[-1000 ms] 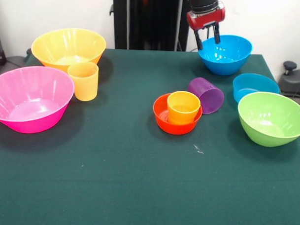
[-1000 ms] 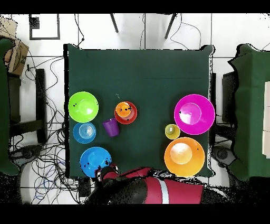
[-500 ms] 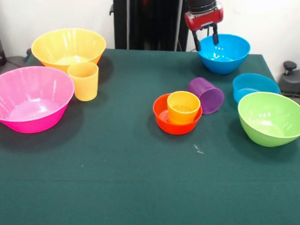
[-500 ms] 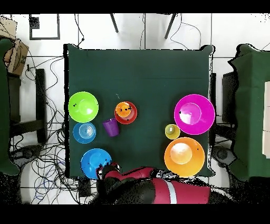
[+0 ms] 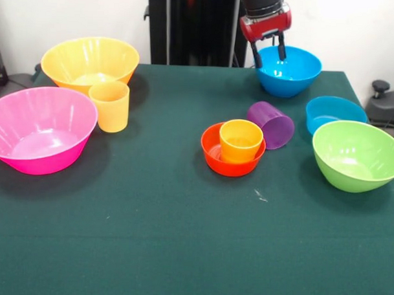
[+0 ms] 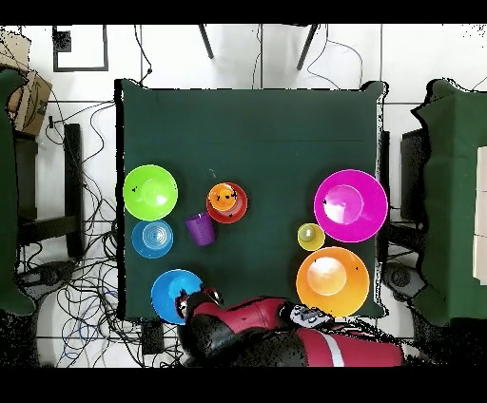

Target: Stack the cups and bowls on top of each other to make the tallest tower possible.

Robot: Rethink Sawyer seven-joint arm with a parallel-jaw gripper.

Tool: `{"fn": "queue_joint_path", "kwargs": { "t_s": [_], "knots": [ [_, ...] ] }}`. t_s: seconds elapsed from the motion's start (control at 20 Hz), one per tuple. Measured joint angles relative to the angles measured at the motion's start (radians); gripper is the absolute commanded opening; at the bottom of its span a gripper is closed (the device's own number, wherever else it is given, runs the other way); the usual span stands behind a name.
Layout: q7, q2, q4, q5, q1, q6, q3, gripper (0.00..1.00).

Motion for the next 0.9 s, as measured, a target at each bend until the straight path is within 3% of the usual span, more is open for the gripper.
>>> {"fn": "queue_joint_path", "kwargs": {
  "t_s": [0.55, 0.9],
  "knots": [
    [0.000, -0.065, 0.003, 0.000, -0.055, 0.042, 0.061, 1.00],
    [0.000, -0.139, 0.011, 0.013, -0.127, 0.153, 0.163, 1.00]
  ]
}}
